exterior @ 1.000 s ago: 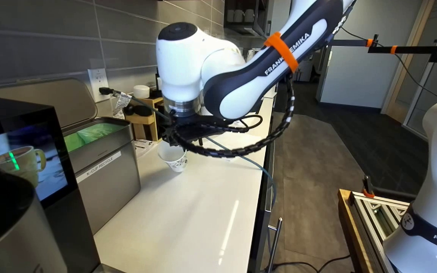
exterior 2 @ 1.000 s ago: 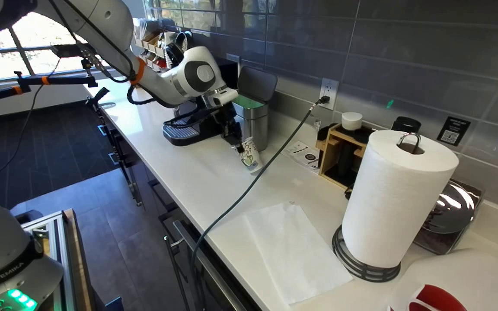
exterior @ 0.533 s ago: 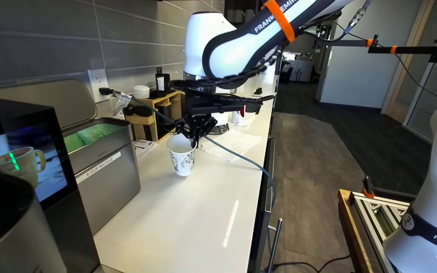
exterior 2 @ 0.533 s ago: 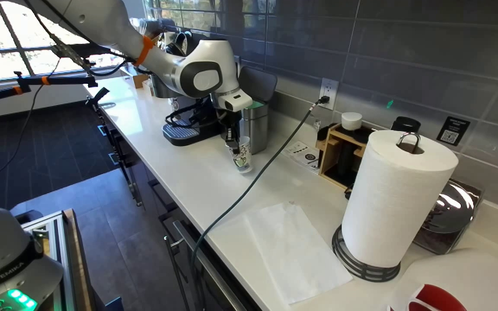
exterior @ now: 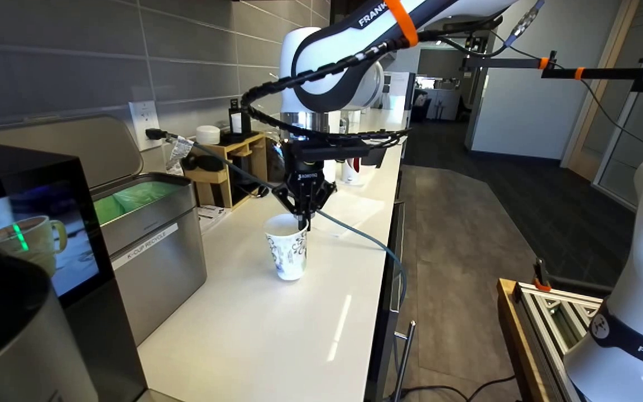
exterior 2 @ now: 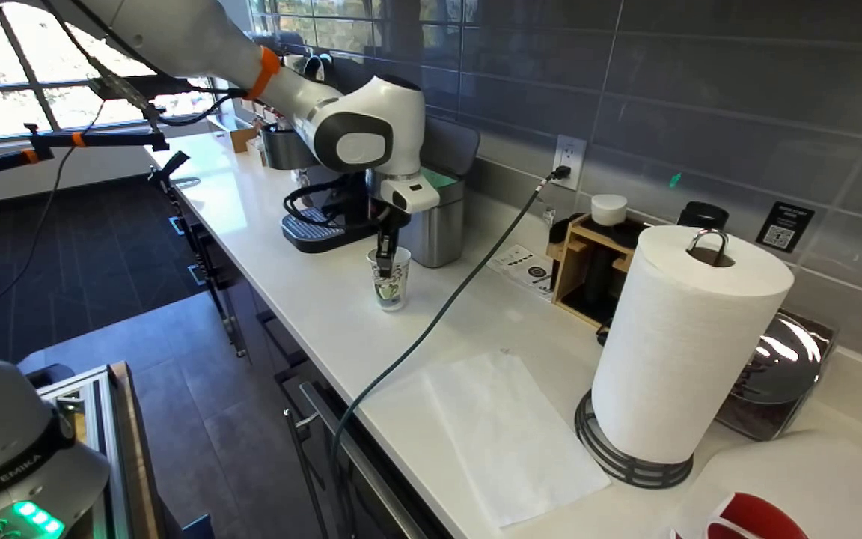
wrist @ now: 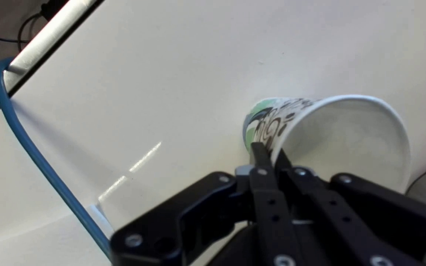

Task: Place the coffee cup upright.

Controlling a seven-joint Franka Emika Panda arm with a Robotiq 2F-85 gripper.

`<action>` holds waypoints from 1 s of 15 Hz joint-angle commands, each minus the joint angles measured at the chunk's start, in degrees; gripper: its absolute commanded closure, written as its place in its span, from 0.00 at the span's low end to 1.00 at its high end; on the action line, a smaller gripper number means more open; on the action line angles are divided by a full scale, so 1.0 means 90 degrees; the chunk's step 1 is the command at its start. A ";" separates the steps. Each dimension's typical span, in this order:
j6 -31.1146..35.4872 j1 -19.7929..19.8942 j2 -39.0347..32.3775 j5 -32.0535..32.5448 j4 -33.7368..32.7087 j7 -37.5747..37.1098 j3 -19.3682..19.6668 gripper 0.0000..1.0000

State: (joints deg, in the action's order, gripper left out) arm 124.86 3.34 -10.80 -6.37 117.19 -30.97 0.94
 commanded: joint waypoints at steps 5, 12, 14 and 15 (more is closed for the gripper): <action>-0.0340 -0.0151 -0.0127 -0.0178 -0.0116 0.0131 0.0108 0.33; 0.0039 -0.0300 0.1008 0.0887 0.0711 0.0545 0.0112 0.00; 0.0251 -0.0261 0.1361 0.1103 0.0972 0.0988 0.0068 0.00; -0.0075 -0.0246 0.0819 0.0882 0.0400 0.0610 0.0062 0.00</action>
State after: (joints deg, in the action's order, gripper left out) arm 124.32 1.41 -3.33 1.65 120.94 -25.43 1.19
